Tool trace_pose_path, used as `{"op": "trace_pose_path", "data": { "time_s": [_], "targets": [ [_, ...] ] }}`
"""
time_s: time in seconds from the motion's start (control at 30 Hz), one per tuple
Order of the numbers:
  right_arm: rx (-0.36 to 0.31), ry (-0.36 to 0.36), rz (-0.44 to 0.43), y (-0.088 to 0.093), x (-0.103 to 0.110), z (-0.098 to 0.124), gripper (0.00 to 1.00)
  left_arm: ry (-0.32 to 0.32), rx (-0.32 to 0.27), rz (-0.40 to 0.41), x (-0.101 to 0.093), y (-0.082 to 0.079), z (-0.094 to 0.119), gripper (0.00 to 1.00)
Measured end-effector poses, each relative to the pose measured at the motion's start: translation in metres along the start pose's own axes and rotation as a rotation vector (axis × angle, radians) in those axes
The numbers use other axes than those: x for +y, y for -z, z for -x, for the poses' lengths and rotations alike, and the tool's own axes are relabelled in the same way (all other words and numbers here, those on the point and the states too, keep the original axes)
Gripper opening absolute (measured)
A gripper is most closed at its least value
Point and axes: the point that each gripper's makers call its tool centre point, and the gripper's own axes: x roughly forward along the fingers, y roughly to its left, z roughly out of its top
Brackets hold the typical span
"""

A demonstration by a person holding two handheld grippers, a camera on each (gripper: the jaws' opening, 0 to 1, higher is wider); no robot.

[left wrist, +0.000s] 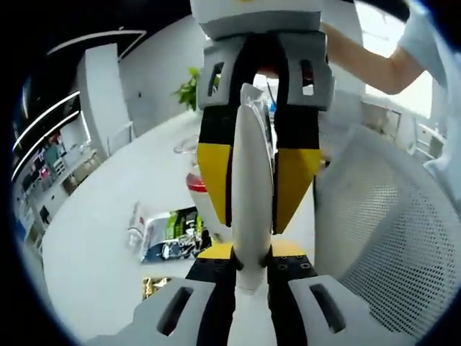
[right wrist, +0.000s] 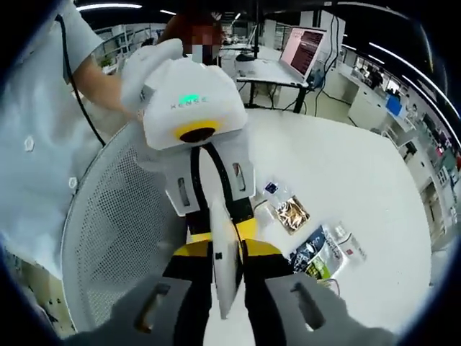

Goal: Arrange the skincare products in the storage area until every visible bottle or jar stands upright without overlapping.

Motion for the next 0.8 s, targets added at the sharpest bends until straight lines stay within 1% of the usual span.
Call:
{"op": "trace_pose_path", "data": {
  "time_s": [0.1,0.2,0.33,0.53,0.63,0.8],
  "targets": [
    [0.041,0.005,0.033,0.002,-0.004,0.004,0.19,-0.008,0.004,0.004,0.002,0.005,-0.002,0.1],
    [0.048,0.008,0.039,-0.001,-0.008,0.009,0.17,-0.005,-0.002,0.023,0.004,0.008,-0.002,0.1],
    [0.101,-0.008,0.066,-0.001,-0.013,0.014,0.15,-0.002,-0.01,0.03,0.009,0.007,-0.004,0.1],
    [0.158,-0.04,0.079,-0.001,-0.024,0.011,0.15,0.007,-0.024,0.042,0.016,0.002,-0.01,0.1],
    [0.189,-0.066,0.077,0.002,-0.027,0.007,0.12,0.005,-0.021,0.05,0.02,0.004,-0.013,0.1],
    [0.227,-0.07,0.088,0.002,-0.031,0.004,0.11,0.007,-0.03,0.06,0.024,0.006,-0.014,0.1]
  ]
}}
